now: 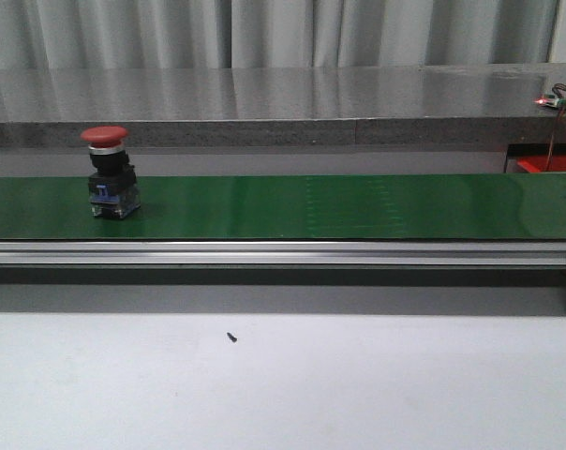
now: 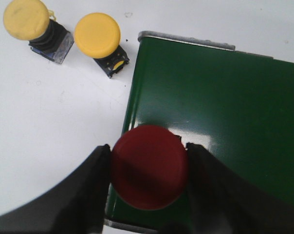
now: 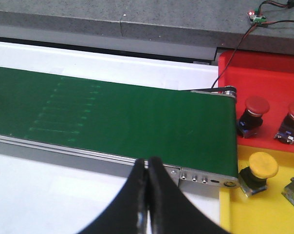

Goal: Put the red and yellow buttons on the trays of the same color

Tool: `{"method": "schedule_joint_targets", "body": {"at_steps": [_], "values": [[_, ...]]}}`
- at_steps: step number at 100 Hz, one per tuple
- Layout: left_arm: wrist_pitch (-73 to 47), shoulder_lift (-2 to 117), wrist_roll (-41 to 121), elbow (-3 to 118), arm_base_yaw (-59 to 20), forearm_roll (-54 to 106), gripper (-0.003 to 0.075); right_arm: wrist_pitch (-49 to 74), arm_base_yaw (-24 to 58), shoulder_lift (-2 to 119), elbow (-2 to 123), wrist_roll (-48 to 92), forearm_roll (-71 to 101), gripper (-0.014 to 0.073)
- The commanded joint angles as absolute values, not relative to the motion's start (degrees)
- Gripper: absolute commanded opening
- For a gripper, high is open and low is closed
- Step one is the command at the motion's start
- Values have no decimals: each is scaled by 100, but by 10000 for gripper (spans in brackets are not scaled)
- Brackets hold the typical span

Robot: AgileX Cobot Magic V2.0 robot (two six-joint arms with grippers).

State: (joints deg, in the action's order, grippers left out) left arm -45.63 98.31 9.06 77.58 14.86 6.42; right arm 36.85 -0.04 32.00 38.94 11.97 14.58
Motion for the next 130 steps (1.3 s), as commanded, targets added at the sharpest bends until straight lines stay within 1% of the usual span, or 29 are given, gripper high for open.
{"method": "schedule_joint_targets", "body": {"at_steps": [1,5,7,12,13,14,21,24,29,51,70,77,84,86,89,94,96,101,103,106,109,110,130], "values": [[-4380,9606,1014,7912,1454,708,316,3271,8,3193,4037,1244,1471,-99],[-4380,9606,1062,7912,1454,749,354,3271,8,3193,4037,1244,1471,-99],[-4380,9595,1069,7912,1454,748,389,3271,8,3193,4037,1244,1471,-99],[-4380,9595,1079,7912,1454,832,449,3271,8,3193,4037,1244,1471,-99],[-4380,9595,1078,7912,1454,846,479,3271,8,3193,4037,1244,1471,-99],[-4380,9595,1078,7912,1454,862,479,3271,8,3193,4037,1244,1471,-99],[-4405,9595,1135,7912,1454,940,581,3271,8,3193,4037,1244,1471,-99],[-4431,9587,1135,7912,1454,968,606,3271,8,3193,4037,1244,1471,-99],[-4443,9587,1135,7912,1454,981,619,3271,8,3193,4037,1244,1471,-99],[-4529,9321,1135,7912,1411,1249,618,3271,8,3193,4037,1244,1471,-99],[-4745,8856,1135,7912,1150,1271,616,3271,8,3193,4037,1244,1471,-99],[-4810,8659,1135,7912,1065,1271,579,3238,8,3193,4037,1244,1471,-99],[-4930,8454,1135,7912,1009,1286,494,3162,8,3193,4037,1244,1477,-99],[-4991,8388,1135,7912,995,1299,445,3150,8,3193,4037,1244,1498,-99],[-5036,8302,1135,7912,981,1312,405,3149,8,3198,4043,1244,1530,-99],[-5118,8135,1135,7879,949,1311,286,3176,8,3236,4064,1244,1591,-99],[-5120,8062,1135,7876,927,1311,256,3210,8,3269,4086,1244,1603,-99],[-5129,7884,1135,7820,901,1311,135,3351,8,3383,4168,1244,1608,-99],[-5129,7810,1135,7801,901,1326,106,3414,8,3452,4209,1244,1608,-99],[-5106,7707,1135,7749,892,1339,38,3496,9,3550,4279,1244,1608,-99],[-5094,7586,1135,7721,892,1353,-13,3572,32,3657,4353,1249,1608,-99],[-5094,7563,1135,7703,892,1353,-22,3605,37,3709,4393,1249,1608,-99],[-5014,6967,1135,7383,892,1353,-20,4071,469,4510,5131,1309,1608,-99]]}}
